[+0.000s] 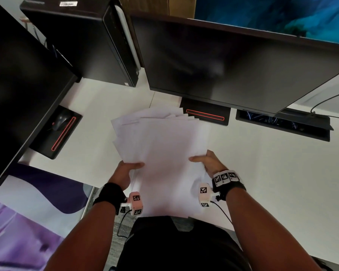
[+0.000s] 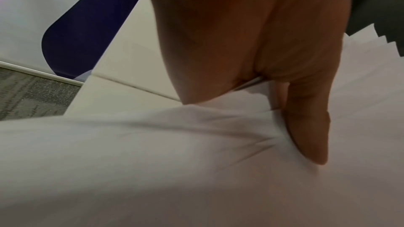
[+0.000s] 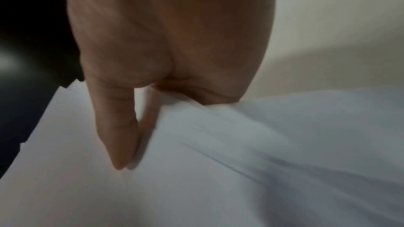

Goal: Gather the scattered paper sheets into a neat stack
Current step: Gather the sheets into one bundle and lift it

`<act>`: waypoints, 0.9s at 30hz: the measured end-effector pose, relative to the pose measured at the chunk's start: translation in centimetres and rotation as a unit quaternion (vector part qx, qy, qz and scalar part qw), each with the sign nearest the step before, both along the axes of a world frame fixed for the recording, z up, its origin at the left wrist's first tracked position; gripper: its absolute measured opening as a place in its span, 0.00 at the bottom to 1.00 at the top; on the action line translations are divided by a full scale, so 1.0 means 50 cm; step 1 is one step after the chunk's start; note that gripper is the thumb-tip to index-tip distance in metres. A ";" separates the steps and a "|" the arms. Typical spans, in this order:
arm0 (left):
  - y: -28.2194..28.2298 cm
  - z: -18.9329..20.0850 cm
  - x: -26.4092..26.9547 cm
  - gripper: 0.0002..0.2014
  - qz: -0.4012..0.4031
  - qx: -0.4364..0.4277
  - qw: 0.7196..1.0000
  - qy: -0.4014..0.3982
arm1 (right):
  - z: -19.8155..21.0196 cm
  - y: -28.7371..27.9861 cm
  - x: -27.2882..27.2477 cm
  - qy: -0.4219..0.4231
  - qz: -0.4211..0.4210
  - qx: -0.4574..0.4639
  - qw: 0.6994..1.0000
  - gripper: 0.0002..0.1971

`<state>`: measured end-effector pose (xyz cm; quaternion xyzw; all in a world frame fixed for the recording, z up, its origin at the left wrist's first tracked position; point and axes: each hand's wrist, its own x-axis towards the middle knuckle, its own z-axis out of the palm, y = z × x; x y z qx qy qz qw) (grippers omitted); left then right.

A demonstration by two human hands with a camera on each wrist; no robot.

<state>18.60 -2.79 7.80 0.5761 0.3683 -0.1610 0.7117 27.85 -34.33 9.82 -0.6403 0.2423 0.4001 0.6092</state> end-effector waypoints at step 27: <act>-0.218 0.300 0.128 0.21 0.051 0.026 0.955 -0.289 | 0.243 -0.114 -0.061 -0.364 -0.276 -0.003 0.890 0.11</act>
